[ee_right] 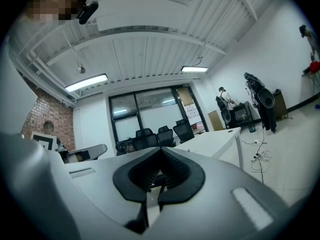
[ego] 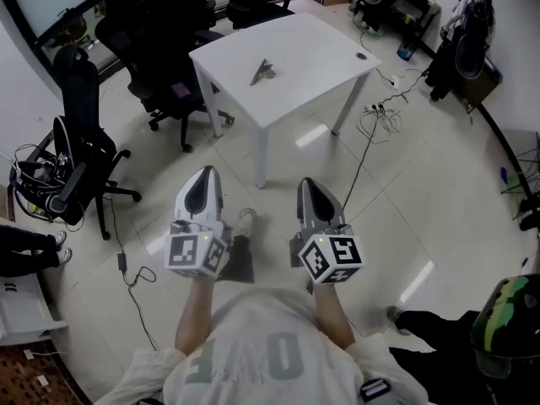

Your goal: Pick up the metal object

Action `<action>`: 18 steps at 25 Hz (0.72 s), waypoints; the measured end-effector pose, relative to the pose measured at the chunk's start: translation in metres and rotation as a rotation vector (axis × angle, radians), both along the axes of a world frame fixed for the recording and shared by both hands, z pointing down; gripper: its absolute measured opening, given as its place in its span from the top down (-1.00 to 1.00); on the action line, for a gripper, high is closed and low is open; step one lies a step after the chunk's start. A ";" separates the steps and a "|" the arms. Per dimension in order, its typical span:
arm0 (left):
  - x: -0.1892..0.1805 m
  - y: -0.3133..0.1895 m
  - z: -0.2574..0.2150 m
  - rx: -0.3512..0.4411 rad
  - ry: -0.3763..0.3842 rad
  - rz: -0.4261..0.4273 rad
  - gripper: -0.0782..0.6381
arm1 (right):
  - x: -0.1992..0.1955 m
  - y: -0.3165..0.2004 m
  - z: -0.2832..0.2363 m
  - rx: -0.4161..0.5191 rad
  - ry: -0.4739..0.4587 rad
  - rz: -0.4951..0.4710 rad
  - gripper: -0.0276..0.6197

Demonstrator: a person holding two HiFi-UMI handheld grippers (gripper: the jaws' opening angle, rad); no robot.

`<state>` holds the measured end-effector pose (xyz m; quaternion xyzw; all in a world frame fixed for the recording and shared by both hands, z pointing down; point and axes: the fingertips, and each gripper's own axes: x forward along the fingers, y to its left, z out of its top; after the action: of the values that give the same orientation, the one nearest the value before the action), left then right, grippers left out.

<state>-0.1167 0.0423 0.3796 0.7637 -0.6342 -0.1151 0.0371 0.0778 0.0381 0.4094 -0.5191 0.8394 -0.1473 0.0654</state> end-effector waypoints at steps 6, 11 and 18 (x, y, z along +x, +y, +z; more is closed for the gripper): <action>-0.012 -0.124 0.004 -0.009 0.018 0.070 0.78 | -0.015 -0.119 -0.005 0.011 0.061 0.064 0.88; -0.035 -0.253 -0.014 0.023 0.035 0.124 0.78 | -0.056 -0.233 -0.026 0.071 0.103 0.074 0.88; -0.031 -0.364 -0.030 0.043 0.021 0.171 0.78 | -0.066 -0.334 -0.034 0.058 0.095 0.096 0.88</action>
<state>-0.1482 -0.3217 0.3491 0.8143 -0.5637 -0.1333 0.0370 0.0121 -0.2955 0.3750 -0.5631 0.8196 -0.0946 0.0476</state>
